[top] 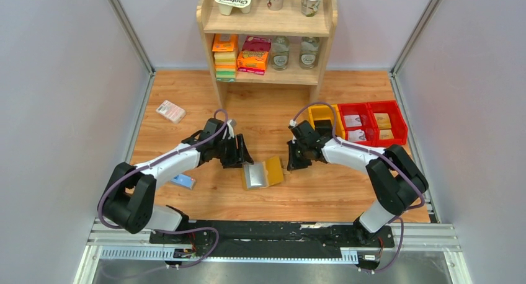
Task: Take the credit cards out of the card holder
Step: Open the card holder at the center of the board.
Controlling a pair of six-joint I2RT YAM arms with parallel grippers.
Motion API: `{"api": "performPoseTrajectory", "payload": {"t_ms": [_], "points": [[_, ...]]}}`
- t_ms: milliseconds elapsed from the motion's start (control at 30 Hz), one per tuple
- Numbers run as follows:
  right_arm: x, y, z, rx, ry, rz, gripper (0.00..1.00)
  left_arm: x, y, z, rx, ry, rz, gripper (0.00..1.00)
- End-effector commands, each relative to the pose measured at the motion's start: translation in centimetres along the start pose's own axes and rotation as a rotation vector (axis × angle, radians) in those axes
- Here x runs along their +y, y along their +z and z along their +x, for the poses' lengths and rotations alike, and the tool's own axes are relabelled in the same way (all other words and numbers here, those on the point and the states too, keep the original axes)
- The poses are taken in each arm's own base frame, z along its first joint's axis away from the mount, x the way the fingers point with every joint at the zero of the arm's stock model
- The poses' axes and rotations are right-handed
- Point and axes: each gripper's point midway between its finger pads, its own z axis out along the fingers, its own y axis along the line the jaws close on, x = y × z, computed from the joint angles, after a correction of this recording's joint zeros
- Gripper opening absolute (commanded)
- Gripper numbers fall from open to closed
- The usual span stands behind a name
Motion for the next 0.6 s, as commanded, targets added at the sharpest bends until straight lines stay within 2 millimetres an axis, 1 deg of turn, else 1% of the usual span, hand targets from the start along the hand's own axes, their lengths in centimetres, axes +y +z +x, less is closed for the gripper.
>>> {"api": "performPoseTrajectory", "payload": {"t_ms": [0,100,200,333,367,467,567], "points": [[-1.8,-1.8,-0.9,-0.065,-0.045,0.103,0.06,-0.9,0.1,-0.5,0.015,0.035,0.018,0.63],[-3.4,-2.6,-1.1,-0.09,-0.038,0.192,0.07,-0.9,0.2,-0.5,0.021,0.037,0.021,0.63],[-3.9,-2.9,-0.9,-0.094,-0.038,0.219,0.09,-1.5,0.3,-0.8,0.022,0.044,0.035,0.63],[-4.3,-2.3,-0.2,-0.076,-0.037,0.224,0.08,-2.5,0.9,-0.8,0.03,0.062,0.052,0.63],[-4.5,-2.1,0.1,-0.066,-0.04,0.233,0.06,-2.7,1.1,-0.6,0.037,0.065,0.055,0.64],[-5.2,-1.3,0.9,-0.043,-0.037,0.258,0.0,-3.4,1.7,-0.9,0.043,0.07,0.061,0.64],[-5.7,-0.9,1.4,-0.034,-0.038,0.276,0.0,-4.0,2.1,-1.2,0.04,0.081,0.06,0.65]]}}
